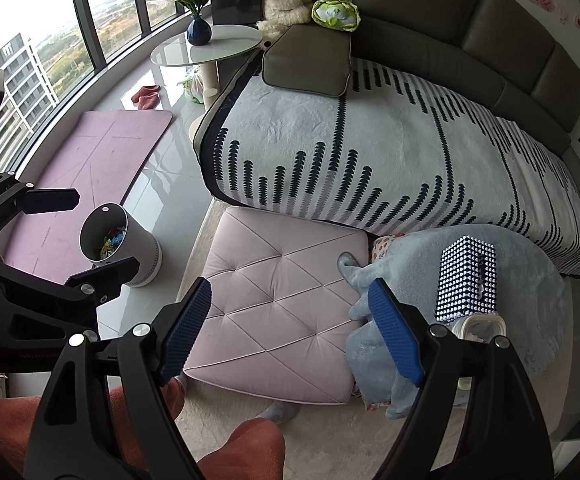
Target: Collect trash
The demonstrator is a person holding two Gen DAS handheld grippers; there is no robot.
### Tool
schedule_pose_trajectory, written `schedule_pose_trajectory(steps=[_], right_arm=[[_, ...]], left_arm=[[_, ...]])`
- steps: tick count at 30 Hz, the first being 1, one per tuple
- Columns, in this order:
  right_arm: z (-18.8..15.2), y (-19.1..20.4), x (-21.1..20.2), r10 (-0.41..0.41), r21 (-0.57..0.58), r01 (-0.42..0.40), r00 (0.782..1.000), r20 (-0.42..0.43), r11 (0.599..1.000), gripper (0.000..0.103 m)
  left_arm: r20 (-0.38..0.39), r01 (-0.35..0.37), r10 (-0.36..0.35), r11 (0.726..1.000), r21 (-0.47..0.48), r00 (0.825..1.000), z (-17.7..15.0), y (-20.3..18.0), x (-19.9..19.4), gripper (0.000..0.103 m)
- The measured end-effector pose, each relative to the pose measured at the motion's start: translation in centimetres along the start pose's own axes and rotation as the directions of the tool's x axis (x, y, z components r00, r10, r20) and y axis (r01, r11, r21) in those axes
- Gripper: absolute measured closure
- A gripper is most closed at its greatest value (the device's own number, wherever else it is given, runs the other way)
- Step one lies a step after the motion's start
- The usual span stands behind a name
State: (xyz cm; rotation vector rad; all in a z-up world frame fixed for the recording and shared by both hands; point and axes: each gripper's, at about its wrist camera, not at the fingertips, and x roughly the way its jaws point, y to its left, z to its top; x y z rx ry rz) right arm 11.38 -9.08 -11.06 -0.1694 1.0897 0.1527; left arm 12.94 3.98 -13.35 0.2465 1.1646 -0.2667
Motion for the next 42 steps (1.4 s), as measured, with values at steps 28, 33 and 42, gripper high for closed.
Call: schedule_pose_trajectory(steps=[28, 33, 42], right_arm=[[-0.08, -0.35, -0.17, -0.014, 0.007, 0.014, 1.000, 0.005, 1.000, 0.025], [-0.07, -0.49, -0.30, -0.020, 0.013, 0.020, 1.000, 0.005, 1.000, 0.025], [-0.07, -0.43, -0.54, -0.032, 0.014, 0.031, 0.999, 0.010, 0.999, 0.025]], left_arm=[[0.032, -0.012, 0.011, 1.000, 0.006, 0.999, -0.05, 0.50, -0.31, 0.016], [0.042, -0.009, 0.009, 1.000, 0.014, 0.999, 0.03, 0.48, -0.39, 0.016], [0.027, -0.015, 0.015, 1.000, 0.000, 1.000, 0.00, 0.69, -0.17, 0.016]])
